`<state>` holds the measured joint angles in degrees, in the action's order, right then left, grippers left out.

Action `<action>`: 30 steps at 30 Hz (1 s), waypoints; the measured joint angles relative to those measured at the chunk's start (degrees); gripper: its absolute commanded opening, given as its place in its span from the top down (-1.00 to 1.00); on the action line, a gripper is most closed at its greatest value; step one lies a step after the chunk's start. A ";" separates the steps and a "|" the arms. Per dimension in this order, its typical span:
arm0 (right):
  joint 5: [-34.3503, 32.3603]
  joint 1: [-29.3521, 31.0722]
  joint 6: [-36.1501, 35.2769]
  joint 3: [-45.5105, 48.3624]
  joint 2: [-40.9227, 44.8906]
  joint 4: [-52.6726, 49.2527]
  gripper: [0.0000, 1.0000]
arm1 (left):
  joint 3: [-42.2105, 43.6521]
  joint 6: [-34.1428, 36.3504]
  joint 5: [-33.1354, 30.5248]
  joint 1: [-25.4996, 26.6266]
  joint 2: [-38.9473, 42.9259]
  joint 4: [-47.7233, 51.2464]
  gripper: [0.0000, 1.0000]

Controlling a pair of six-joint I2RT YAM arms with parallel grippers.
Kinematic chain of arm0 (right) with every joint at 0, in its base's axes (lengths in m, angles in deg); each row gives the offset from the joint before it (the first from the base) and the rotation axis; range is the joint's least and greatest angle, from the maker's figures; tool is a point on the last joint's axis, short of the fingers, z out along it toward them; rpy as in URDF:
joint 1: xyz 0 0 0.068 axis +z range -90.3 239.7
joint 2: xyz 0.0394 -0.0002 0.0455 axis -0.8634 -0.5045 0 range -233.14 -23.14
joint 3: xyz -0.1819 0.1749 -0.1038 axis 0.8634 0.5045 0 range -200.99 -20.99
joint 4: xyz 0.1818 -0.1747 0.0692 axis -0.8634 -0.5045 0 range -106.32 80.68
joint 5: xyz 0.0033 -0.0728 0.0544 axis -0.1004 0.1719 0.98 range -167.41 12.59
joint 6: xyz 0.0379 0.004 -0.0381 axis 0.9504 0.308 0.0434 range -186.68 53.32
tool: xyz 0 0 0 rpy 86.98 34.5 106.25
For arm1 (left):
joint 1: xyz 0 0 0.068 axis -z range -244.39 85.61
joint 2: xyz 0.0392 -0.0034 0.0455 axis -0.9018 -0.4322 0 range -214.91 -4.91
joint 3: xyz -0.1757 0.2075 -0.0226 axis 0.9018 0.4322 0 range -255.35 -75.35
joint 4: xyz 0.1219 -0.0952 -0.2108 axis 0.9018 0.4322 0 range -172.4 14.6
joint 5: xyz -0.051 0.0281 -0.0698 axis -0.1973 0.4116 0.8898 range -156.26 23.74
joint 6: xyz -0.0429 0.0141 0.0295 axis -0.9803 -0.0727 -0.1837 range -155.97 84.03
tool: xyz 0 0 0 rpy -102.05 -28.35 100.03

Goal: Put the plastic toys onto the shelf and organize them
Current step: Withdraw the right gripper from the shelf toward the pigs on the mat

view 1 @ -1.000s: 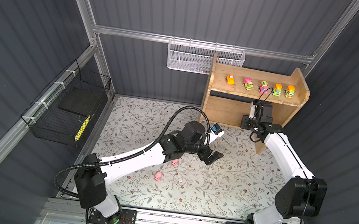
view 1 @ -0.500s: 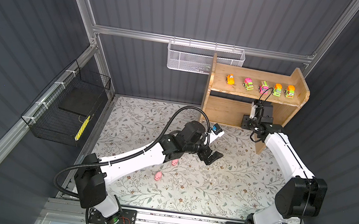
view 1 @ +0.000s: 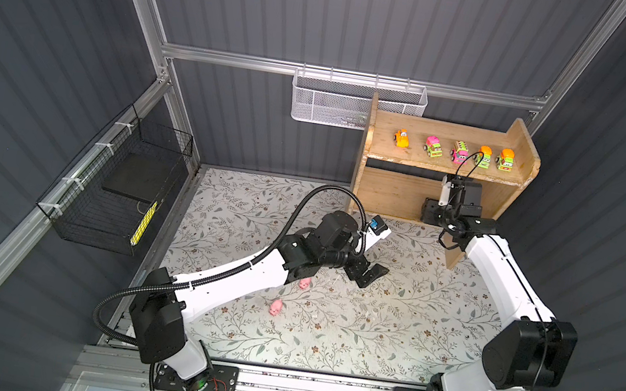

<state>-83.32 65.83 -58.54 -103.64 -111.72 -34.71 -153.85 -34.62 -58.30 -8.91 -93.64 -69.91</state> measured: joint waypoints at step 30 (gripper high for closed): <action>-7.15 18.80 10.95 25.99 29.22 -1.64 -0.47 | 25.33 -10.47 -7.98 0.00 27.65 3.17 -0.99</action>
<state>-90.47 84.63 -47.59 -77.65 -82.50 -36.35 -128.52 -45.09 -66.27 -8.91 -65.99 -66.74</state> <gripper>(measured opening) 0.731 0.997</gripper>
